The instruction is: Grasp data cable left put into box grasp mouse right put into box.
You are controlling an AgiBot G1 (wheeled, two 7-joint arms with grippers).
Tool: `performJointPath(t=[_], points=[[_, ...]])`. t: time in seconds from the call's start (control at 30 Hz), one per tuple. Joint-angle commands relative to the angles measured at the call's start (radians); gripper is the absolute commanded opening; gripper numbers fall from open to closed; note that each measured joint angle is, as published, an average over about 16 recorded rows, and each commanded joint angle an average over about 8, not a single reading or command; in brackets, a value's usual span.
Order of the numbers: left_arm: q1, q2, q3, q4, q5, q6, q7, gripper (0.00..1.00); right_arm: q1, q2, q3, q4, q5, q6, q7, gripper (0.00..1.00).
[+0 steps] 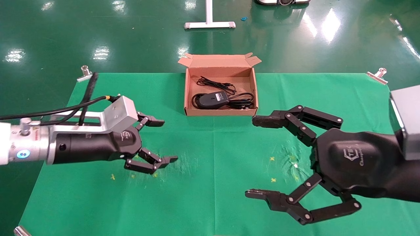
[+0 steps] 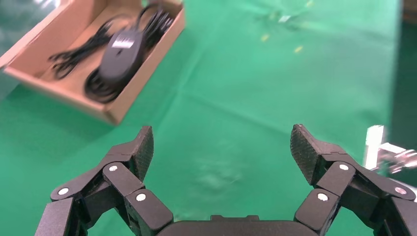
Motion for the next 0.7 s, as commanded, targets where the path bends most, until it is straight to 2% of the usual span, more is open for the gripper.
performJointPath(t=[0.03, 0.7], points=[[0.020, -0.007, -0.026, -0.001, -0.041, 0.020, 0.017, 1.00, 0.000, 0.000, 0.000, 0.000, 0.000, 0.000, 0.000, 1.00], [0.225, -0.076, -0.293, -0.013, -0.458, 0.226, 0.187, 1.00, 0.000, 0.001, -0.002, 0.000, 0.001, 0.001, -0.001, 1.00]])
